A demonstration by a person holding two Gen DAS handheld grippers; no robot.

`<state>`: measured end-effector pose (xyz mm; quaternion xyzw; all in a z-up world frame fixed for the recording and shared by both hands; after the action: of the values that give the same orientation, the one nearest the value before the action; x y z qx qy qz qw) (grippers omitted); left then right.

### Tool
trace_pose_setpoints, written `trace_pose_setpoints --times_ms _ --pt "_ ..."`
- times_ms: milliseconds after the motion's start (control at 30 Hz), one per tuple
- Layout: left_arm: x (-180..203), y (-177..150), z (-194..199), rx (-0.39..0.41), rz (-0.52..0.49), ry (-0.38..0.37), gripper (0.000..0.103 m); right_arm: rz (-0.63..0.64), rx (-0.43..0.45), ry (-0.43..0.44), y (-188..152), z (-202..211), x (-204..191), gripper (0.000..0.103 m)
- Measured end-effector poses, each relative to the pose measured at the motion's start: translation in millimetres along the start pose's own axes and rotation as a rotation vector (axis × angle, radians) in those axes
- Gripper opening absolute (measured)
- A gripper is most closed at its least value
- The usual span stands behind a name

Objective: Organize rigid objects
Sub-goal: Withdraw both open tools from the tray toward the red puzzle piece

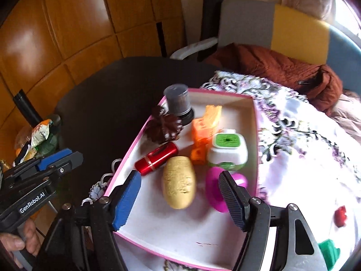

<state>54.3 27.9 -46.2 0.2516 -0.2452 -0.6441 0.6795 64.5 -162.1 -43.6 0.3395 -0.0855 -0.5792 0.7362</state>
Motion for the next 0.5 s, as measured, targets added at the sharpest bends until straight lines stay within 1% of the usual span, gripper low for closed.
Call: trace_pose_setpoints --times_ms 200,300,500 --pt "11 1 7 0.015 -0.032 -0.008 0.028 -0.044 0.053 -0.048 -4 30 23 0.074" --pt "17 1 11 0.021 -0.050 -0.015 0.028 -0.069 0.081 -0.081 -7 47 38 0.077" --pt "33 1 18 0.035 -0.095 -0.030 0.028 -0.122 0.118 -0.163 -12 80 81 0.079"
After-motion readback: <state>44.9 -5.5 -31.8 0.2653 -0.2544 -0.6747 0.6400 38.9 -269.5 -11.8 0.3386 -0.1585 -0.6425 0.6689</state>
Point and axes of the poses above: each gripper's, at about its wrist camera, not at the fingertips, and z roughly against the way its jaws point, x to its right, y to its top, the point moved 2 cm from there along -z, roughly the way its jaws point, and after that the axes turned 10 degrees about y, right-handed, at the moved point
